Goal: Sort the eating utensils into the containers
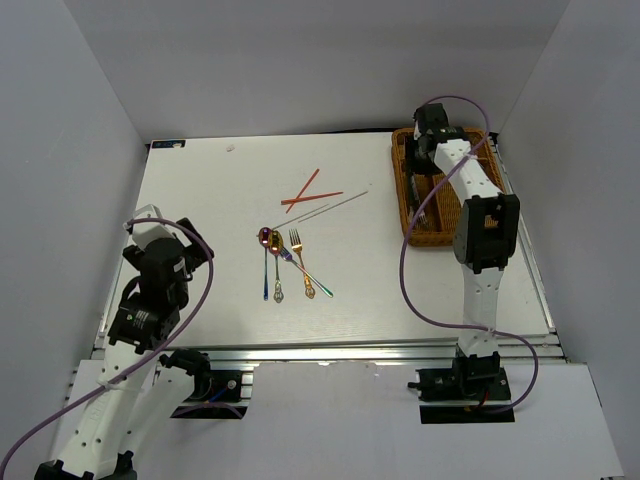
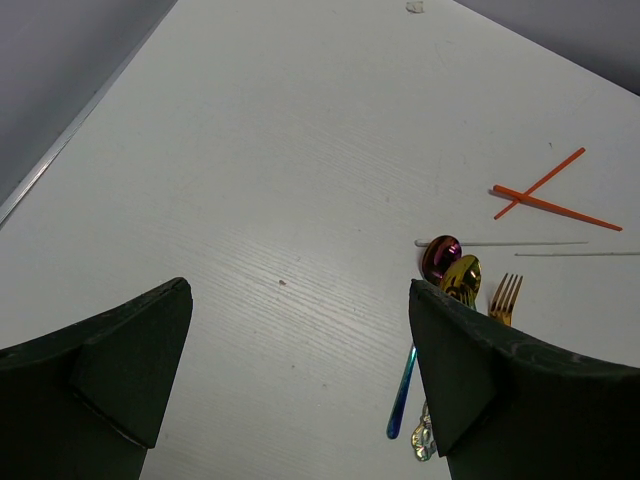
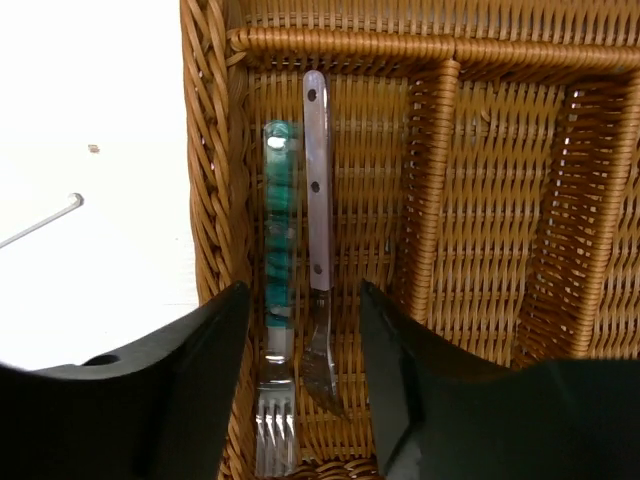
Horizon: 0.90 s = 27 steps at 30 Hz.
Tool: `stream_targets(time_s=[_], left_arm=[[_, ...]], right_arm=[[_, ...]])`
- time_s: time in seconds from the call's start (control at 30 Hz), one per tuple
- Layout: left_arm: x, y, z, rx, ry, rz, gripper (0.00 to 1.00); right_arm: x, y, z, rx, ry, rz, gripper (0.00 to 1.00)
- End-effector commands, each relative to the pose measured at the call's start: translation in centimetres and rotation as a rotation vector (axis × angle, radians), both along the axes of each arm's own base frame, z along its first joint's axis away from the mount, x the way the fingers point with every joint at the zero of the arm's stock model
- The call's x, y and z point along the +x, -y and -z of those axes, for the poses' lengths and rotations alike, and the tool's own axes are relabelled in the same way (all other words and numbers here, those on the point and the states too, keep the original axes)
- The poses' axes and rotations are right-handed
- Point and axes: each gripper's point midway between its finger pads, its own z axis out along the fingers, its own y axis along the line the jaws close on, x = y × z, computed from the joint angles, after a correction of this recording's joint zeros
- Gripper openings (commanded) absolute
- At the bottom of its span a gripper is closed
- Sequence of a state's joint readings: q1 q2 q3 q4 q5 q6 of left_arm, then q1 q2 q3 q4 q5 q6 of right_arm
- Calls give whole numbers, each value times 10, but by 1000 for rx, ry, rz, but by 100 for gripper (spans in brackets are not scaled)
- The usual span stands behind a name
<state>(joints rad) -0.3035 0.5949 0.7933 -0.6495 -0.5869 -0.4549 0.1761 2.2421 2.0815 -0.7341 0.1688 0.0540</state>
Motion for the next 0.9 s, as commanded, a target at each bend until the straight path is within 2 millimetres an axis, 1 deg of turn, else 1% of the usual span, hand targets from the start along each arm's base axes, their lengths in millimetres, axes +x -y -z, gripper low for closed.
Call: stream_targets(time_s=[0.0, 0.03, 0.07, 0.1, 0.17, 0.2, 0.23, 0.27, 0.3, 0.33, 0.37, 0.4, 0.43, 0.47, 0.5, 0.53, 0.57, 0.6, 0.63, 0.67, 0.7, 0.73, 0.77, 0.8, 0.83, 0.87], left_arm=[[3, 3, -2, -1, 9, 14, 98], [4, 3, -2, -1, 9, 14, 98], [4, 3, -2, 1, 7, 14, 98], [4, 3, -2, 1, 7, 14, 98], [3, 3, -1, 2, 4, 14, 98], [4, 3, -1, 0, 6, 14, 98], [3, 3, -2, 0, 7, 14, 98], [3, 3, -1, 0, 6, 14, 98], [3, 3, -1, 1, 6, 12, 98], [3, 2, -2, -1, 10, 10, 98], [3, 2, -1, 1, 5, 9, 98], [3, 2, -2, 2, 7, 8, 98], [3, 2, -2, 1, 8, 6, 98], [3, 2, -2, 1, 9, 4, 98], [2, 1, -2, 2, 8, 1, 98], [2, 1, -2, 0, 9, -1, 98], [2, 0, -2, 2, 10, -4, 98], [2, -1, -2, 2, 10, -7, 98], [2, 0, -3, 1, 13, -5, 98], [1, -1, -3, 1, 14, -7, 98], [1, 0, -3, 0, 14, -4, 98], [1, 0, -3, 0, 14, -5, 98], [1, 0, -3, 0, 14, -5, 98], [1, 0, -4, 0, 16, -5, 98], [1, 0, -4, 0, 16, -5, 98], [1, 0, -4, -1, 15, -4, 98]], right_arm=[[3, -2, -38, 25, 77, -4, 57], [2, -3, -44, 35, 87, -4, 62], [1, -5, -58, 51, 111, -9, 62], [-2, -10, -66, 68, 117, -17, 62], [-12, -24, -73, 110, 116, -44, 62], [-19, -33, -89, 127, 149, -64, 62], [-29, -54, -91, 135, 151, -109, 62], [-44, -62, -76, 124, 113, -124, 62], [-56, -74, -88, 131, 137, -147, 62], [-69, -104, -87, 138, 147, -206, 62], [-82, -116, -95, 141, 170, -220, 62], [-102, -146, -80, 136, 157, -271, 63], [-113, -159, -75, 134, 156, -291, 63], [-129, -167, -66, 145, 137, -286, 63], [-139, -180, -63, 154, 135, -308, 63], [-157, -209, -62, 169, 144, -366, 62], [-167, -221, -60, 172, 148, -387, 62], [-190, -245, -52, 174, 135, -462, 58], [-200, -258, -50, 178, 137, -503, 55], [-206, -268, -42, 171, 126, -525, 52], [-215, -279, -37, 167, 114, -557, 44], [-226, -295, -36, 166, 111, -600, 43], [-230, -302, -22, 146, 86, -619, 42], [-235, -307, -14, 127, 63, -634, 41], [-239, -318, -16, 125, 67, -659, 39], [-242, -323, -9, 112, 49, -672, 38]])
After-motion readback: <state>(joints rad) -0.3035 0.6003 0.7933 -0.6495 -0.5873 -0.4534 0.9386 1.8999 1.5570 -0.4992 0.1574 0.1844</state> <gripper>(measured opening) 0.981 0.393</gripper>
